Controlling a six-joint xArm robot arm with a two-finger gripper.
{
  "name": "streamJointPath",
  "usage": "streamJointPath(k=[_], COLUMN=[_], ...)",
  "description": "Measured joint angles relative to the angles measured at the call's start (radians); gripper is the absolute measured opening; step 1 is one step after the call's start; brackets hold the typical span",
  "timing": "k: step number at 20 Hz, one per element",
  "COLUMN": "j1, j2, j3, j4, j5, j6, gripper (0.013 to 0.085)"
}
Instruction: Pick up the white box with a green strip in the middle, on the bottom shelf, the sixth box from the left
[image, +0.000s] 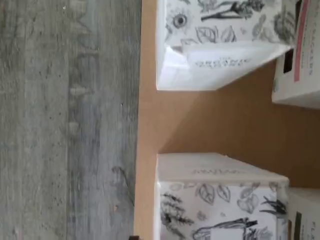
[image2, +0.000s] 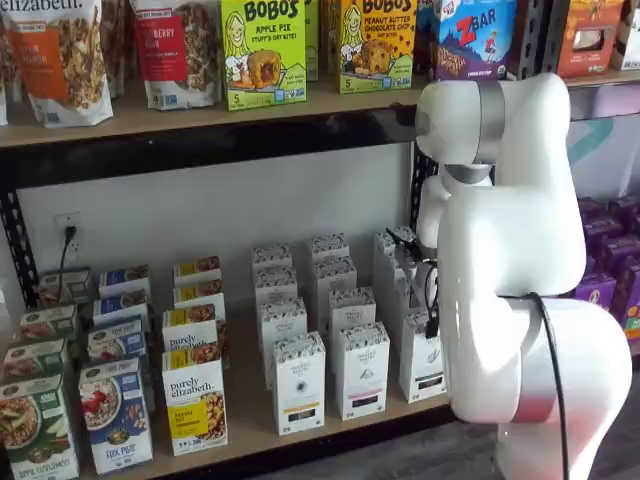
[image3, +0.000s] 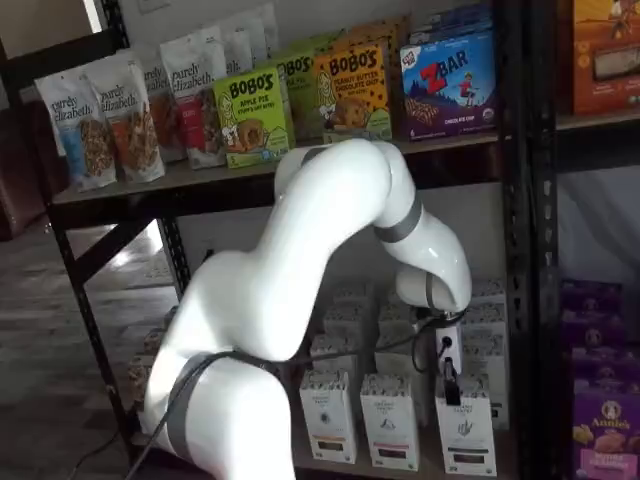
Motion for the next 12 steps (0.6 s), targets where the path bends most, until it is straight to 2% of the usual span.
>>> streamJointPath(k=[4,8,12], j1=[-0.002,0.003,0.009], j2=[0.034,0.058,0.070], j3=[-0.046,-0.070,-0.067], j4=[-0.052,-0.151,-0.215], j5=[0.021,0.040,0.023], j6=[0.043,0.133,0.194], gripper=[0.0850,0.0850,0.0850])
